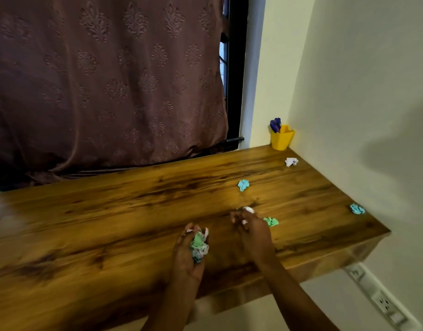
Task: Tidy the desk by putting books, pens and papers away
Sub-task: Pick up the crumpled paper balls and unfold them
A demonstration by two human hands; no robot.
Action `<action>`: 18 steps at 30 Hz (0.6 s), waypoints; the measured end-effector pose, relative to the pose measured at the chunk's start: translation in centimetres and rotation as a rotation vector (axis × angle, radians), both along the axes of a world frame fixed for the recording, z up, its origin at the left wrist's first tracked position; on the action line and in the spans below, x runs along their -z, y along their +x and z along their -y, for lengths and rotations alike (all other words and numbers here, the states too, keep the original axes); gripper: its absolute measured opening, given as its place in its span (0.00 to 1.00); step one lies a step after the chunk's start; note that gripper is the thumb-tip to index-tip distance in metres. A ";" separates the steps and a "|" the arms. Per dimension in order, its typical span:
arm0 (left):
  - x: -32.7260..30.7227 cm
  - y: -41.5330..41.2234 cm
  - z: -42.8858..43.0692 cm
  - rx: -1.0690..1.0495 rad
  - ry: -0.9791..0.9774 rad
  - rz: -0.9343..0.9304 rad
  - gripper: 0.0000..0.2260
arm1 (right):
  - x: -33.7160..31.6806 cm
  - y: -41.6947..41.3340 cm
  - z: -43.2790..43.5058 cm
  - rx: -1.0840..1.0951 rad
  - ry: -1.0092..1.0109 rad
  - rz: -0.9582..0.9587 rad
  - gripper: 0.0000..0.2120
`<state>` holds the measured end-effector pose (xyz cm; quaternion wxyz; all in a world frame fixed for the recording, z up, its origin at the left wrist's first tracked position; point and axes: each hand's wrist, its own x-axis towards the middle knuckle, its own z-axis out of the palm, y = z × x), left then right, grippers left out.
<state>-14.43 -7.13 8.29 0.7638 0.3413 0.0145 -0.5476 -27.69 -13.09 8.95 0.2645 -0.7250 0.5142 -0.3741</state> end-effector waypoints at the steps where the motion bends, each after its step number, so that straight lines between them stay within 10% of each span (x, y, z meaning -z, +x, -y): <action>1: 0.1 0.4 0.1 -0.033 0.078 -0.036 0.09 | 0.3 -0.6 1.9 0.029 -0.037 -0.085 0.14; 8: 0.8 -1.9 3.1 -0.119 0.048 -0.068 0.08 | 1.1 -0.5 10.4 -0.463 -0.068 -1.054 0.21; 14: 1.1 -4.2 5.0 -0.093 0.022 -0.108 0.08 | 2.3 -0.2 12.8 -0.482 -0.171 -0.956 0.18; 18: 1.8 -4.8 5.8 -0.099 0.031 -0.120 0.09 | 2.1 -1.1 13.4 -0.391 -0.072 -0.499 0.14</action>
